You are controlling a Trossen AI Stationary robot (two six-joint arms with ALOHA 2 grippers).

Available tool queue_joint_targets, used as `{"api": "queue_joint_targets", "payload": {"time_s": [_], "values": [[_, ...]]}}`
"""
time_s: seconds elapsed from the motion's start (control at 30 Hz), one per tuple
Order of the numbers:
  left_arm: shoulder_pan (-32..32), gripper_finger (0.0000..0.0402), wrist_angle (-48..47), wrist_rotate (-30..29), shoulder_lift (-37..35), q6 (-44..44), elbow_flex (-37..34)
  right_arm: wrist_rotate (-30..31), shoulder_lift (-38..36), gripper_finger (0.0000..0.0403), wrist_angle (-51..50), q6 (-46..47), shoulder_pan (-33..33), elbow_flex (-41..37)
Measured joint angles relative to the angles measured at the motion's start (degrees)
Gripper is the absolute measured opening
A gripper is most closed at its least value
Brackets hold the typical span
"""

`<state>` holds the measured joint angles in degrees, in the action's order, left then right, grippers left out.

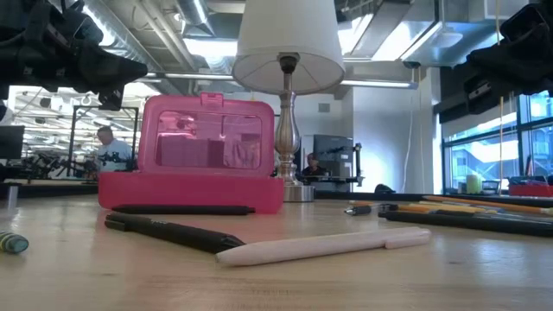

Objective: Pick & place school supplies into a supply box

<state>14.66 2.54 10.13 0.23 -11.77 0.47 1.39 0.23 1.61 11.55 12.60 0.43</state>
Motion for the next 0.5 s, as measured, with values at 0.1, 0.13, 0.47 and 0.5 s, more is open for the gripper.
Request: {"api": "queue_joint_targets", "payload": {"time_s": [0.1, 0.13, 0.47, 0.5], "values": [[0.01, 0.0011, -0.02, 0.01, 0.01, 0.00, 0.00, 0.00, 0.00, 0.0023, 0.00, 0.00, 0.00, 0.00], [0.00, 0.0012, -0.02, 0.01, 0.02, 0.00, 0.00, 0.00, 0.00, 0.0023, 0.00, 0.00, 0.02, -0.01], [0.02, 0.0011, -0.02, 0.00, 0.01, -0.01, 0.00, 0.00, 0.02, 0.0023, 0.00, 0.00, 0.02, 0.00], [0.00, 0.0012, -0.02, 0.00, 0.02, 0.00, 0.00, 0.01, 0.00, 0.0023, 0.00, 0.00, 0.02, 0.00]]}}
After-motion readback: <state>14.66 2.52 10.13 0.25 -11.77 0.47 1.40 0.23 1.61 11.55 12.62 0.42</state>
